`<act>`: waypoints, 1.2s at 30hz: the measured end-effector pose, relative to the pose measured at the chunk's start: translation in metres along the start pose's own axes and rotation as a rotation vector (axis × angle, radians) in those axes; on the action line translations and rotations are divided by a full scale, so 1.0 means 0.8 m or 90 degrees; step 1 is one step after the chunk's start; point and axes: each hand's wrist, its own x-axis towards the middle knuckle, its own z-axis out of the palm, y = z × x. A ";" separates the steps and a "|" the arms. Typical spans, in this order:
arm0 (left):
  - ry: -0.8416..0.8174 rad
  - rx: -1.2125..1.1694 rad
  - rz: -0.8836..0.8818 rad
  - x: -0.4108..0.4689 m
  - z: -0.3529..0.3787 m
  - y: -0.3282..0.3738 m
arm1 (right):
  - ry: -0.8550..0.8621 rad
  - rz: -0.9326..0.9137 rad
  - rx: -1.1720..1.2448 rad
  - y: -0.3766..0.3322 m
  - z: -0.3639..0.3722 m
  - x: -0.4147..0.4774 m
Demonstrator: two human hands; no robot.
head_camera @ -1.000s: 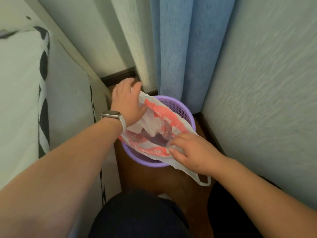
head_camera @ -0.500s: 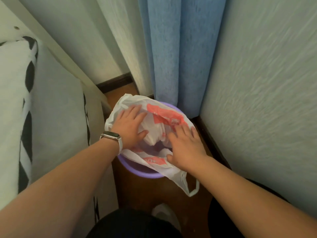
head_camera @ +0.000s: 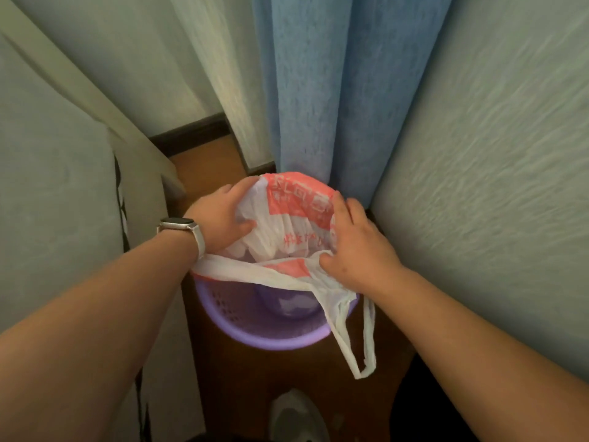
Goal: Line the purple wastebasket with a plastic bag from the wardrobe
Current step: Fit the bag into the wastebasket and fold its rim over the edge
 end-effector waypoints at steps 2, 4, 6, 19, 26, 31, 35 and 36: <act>0.000 -0.047 -0.034 -0.002 0.002 -0.001 | 0.010 0.013 0.013 0.001 0.000 0.003; -0.007 -0.099 -0.055 -0.003 0.002 0.000 | 0.013 0.037 0.069 0.004 0.000 0.005; -0.019 -0.130 -0.076 -0.006 -0.001 0.001 | 0.014 0.058 0.136 0.007 0.000 0.007; -0.081 0.245 0.216 -0.094 -0.020 0.052 | 0.013 -0.224 -0.042 -0.016 -0.020 -0.066; -0.225 0.132 0.094 -0.155 -0.013 0.073 | -0.116 -0.271 -0.129 -0.029 -0.010 -0.096; -0.221 0.181 0.059 -0.178 -0.020 0.073 | -0.114 -0.303 -0.166 -0.025 -0.013 -0.108; -0.262 0.206 0.056 -0.196 -0.026 0.067 | -0.101 -0.299 -0.117 -0.017 -0.022 -0.122; -0.273 0.216 0.061 -0.199 -0.024 0.065 | -0.094 -0.296 -0.099 -0.015 -0.025 -0.125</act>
